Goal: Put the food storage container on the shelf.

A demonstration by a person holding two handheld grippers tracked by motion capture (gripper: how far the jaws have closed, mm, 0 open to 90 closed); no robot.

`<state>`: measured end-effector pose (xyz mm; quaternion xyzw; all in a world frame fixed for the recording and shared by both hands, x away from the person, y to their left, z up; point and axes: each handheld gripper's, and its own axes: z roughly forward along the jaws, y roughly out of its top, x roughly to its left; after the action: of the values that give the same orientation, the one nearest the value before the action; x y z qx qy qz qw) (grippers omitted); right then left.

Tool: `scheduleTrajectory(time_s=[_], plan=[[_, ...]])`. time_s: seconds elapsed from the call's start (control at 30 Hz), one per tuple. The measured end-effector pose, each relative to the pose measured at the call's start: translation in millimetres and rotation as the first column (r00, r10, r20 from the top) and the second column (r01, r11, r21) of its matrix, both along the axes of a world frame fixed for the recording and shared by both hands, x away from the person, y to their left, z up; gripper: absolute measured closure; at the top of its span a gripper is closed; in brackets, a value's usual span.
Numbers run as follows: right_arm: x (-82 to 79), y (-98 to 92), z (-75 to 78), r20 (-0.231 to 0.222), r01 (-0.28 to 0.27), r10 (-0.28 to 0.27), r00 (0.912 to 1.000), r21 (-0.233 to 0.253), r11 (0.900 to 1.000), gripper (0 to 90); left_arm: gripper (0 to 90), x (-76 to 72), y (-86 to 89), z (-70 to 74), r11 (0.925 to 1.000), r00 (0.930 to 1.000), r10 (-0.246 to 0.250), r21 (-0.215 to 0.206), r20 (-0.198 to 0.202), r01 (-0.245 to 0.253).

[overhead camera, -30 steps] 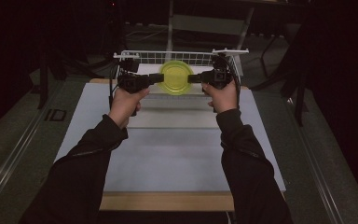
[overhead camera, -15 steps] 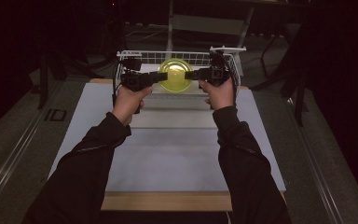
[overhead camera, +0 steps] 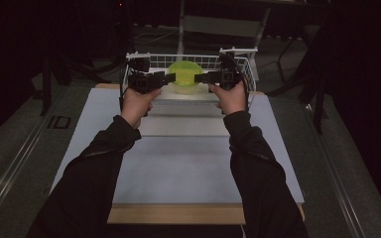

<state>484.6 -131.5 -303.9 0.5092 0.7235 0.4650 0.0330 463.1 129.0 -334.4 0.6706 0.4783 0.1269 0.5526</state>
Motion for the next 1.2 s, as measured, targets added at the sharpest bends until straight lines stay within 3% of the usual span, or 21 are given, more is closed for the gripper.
scheduleTrajectory(time_s=[0.17, 0.37, 0.43, 0.5, 0.8, 0.97, 1.1, 1.2], plan=[[-1.5, 1.4, 2.0, 0.028, -0.010, 0.010, 0.9996, 0.001, 1.000, 49.0, 47.5, -4.1, 0.9, 4.6, 1.0000, 0.9991, -0.006, -0.003, 0.042, 0.006], [-6.2, -1.0, 3.8, 0.093, -0.008, 0.010, 0.9956, -0.017, 1.000, 40.0, 45.3, -10.6, 1.9, 5.1, 0.9999, 0.9989, -0.011, 0.004, 0.046, 0.011], [-6.9, -1.3, 4.2, 0.096, -0.008, 0.010, 0.9954, -0.016, 1.000, 38.6, 45.3, -12.2, 1.0, 4.9, 0.9999, 0.9988, -0.013, 0.007, 0.047, 0.013], [-11.3, -3.4, 5.3, 0.118, -0.006, 0.011, 0.9929, -0.041, 0.999, 36.8, 45.3, -16.3, -1.4, 4.1, 0.9997, 0.9982, -0.024, 0.010, 0.055, 0.024], [-25.4, -18.6, -4.1, 0.135, 0.007, 0.000, 0.9909, -0.051, 0.999, 35.2, 44.0, -30.0, -9.1, -5.8, 0.9981, 0.9972, -0.056, 0.027, 0.050, 0.055], [-33.8, -22.7, -11.3, 0.152, -0.005, 0.015, 0.9882, -0.063, 0.998, 28.5, 39.6, -37.6, -10.3, -10.0, 0.9972, 0.9958, -0.066, 0.039, 0.063, 0.064], [-39.9, -23.4, -14.7, 0.166, -0.030, 0.041, 0.9852, -0.069, 0.997, 24.8, 34.4, -44.7, -9.1, -13.8, 0.9967, 0.9920, -0.081, 0.020, 0.097, 0.079], [-44.7, -22.9, -16.7, 0.175, -0.050, 0.061, 0.9827, -0.065, 0.997, 21.7, 26.8, -50.8, -8.5, -17.4, 0.9927, 0.9830, -0.121, 0.019, 0.138, 0.120]])
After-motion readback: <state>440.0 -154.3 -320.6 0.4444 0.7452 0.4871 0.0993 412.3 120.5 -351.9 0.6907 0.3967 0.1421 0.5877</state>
